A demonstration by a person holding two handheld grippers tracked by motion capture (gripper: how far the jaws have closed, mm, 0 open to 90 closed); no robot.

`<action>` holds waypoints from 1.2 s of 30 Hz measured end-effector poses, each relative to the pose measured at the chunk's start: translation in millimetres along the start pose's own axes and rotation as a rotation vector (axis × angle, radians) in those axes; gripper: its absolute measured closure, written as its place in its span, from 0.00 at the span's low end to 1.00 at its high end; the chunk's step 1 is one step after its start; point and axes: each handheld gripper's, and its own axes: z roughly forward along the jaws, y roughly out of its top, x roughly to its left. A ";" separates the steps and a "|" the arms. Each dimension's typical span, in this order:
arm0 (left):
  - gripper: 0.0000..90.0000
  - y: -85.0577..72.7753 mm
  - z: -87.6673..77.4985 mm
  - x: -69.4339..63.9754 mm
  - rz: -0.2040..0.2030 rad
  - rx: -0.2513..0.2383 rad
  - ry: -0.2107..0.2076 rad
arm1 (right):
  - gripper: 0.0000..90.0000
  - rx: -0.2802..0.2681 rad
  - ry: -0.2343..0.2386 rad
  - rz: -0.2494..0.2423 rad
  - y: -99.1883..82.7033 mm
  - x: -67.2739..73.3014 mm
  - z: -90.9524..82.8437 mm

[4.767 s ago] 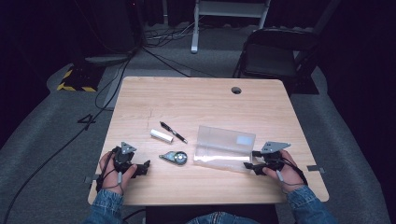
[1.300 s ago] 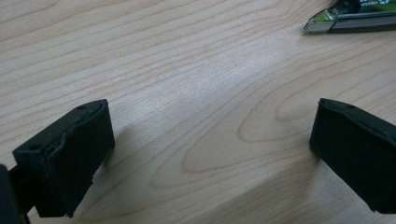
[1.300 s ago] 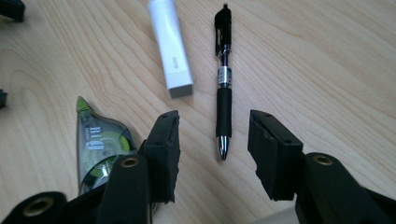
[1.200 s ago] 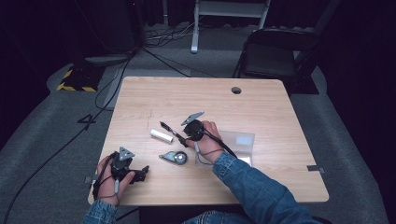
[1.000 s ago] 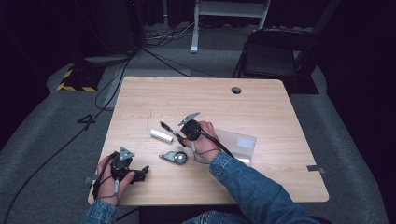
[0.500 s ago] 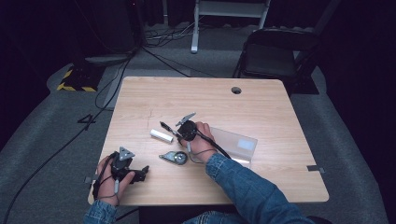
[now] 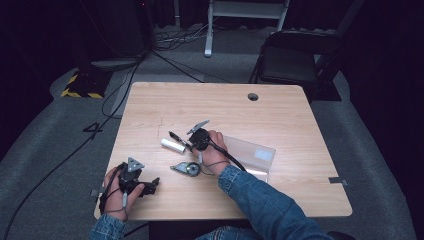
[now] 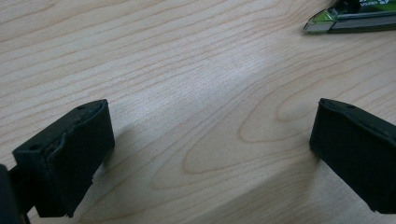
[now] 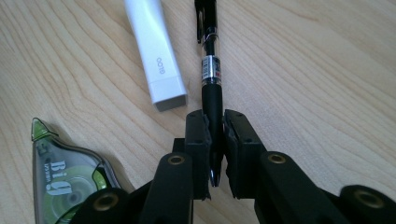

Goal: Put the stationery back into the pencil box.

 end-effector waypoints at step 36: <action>0.00 2.1 1.5 1.9 0.014 0.002 -0.004 | 0.90 -0.214 0.076 -0.016 -27.2 -18.0 -116.5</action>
